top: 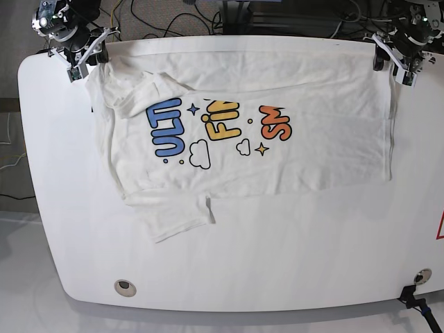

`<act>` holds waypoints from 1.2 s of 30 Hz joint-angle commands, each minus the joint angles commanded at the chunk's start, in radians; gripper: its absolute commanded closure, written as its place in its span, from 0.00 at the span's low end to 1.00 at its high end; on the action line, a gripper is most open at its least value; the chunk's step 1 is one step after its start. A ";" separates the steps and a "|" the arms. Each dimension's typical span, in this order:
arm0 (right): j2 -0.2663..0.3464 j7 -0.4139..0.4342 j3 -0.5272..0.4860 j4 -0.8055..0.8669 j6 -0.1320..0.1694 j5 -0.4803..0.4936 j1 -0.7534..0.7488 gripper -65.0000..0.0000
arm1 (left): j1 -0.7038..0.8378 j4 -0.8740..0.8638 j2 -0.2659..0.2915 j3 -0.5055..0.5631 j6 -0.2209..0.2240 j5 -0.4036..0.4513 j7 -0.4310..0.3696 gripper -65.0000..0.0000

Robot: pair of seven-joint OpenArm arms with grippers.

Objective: Fold the T-shirt properly

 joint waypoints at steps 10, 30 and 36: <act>0.048 0.000 0.063 0.002 0.002 -0.003 0.040 0.56 | -0.029 -0.002 -0.048 -0.002 0.000 0.002 0.017 0.51; 0.068 -0.137 0.064 0.109 0.029 0.006 0.181 0.54 | -0.232 0.038 -0.044 0.031 0.000 -0.002 0.044 0.35; 0.048 -0.137 0.068 0.112 0.097 0.002 0.199 0.15 | -0.267 0.037 -0.043 0.031 0.000 0.000 0.043 0.23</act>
